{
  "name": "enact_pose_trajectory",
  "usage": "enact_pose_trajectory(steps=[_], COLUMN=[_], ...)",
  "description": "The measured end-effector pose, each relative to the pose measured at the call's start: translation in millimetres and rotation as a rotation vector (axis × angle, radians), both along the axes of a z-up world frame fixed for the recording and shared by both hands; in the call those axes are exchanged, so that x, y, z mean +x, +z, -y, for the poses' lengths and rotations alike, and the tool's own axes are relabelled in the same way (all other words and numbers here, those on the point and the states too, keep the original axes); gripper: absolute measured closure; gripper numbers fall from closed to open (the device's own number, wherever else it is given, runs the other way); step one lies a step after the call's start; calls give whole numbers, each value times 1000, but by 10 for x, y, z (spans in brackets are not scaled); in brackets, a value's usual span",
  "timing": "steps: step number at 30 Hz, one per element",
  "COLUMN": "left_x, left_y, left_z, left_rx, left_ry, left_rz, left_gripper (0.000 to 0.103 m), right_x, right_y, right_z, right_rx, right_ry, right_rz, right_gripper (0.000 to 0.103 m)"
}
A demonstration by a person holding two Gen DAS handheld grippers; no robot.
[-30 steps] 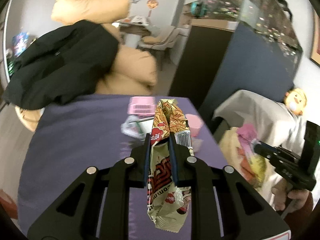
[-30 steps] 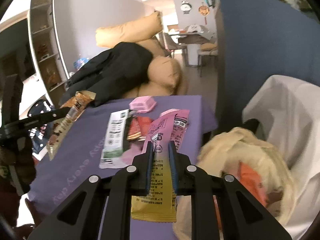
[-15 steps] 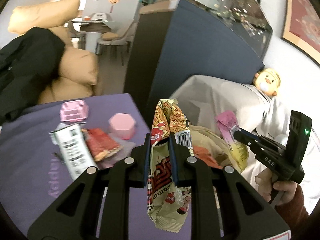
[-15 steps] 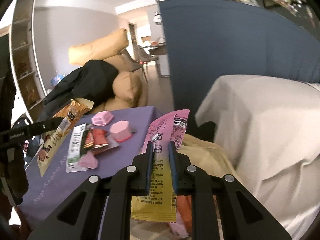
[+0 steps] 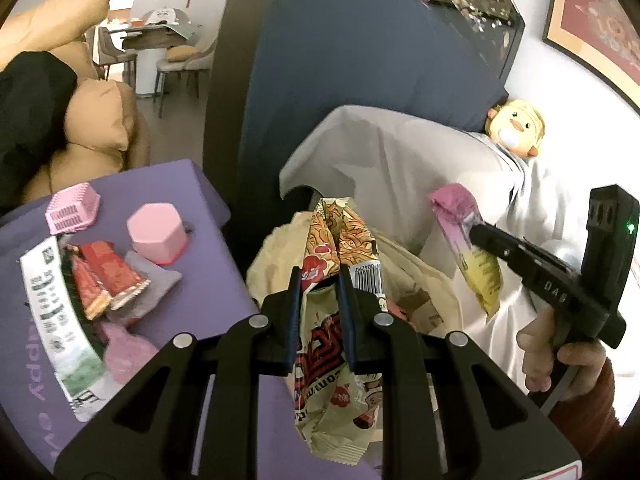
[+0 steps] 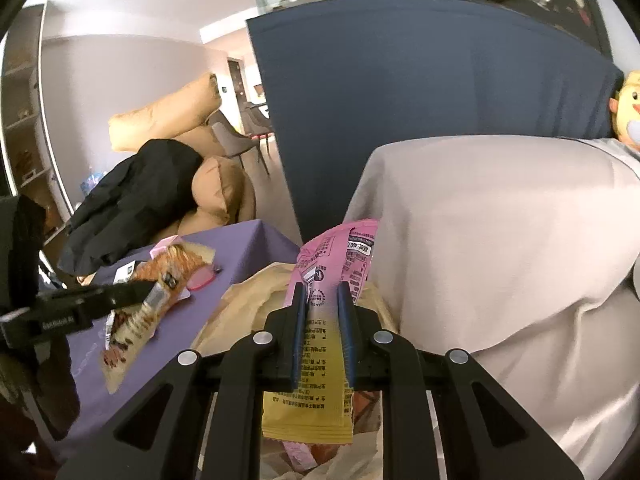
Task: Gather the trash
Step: 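Carry the wrapper and snack pack over the yellow trash bag with both tools, then open the left tool to drop the wrapper into the bag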
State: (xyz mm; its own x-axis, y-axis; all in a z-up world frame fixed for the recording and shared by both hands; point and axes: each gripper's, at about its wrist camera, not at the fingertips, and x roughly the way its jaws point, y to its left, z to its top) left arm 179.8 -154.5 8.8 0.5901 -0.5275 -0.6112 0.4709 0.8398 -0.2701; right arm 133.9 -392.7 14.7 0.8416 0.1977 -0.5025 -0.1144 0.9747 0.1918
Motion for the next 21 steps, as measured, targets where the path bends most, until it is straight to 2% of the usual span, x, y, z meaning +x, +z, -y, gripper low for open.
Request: enact_pose_trajectory(steps=[7, 12, 21], left_x=[97, 212, 246], left_y=[-230, -432, -515], left_z=[321, 431, 567], left_rx=[2, -17, -28], left_ry=[-64, -53, -60], left_rz=[-61, -127, -110], left_gripper=[86, 86, 86], right_x=[1, 13, 49], right_y=[17, 11, -45], right_z=[1, 32, 43], right_rx=[-35, -41, -37], right_ry=[-20, -31, -32], right_rz=[4, 0, -16], right_gripper=[87, 87, 87])
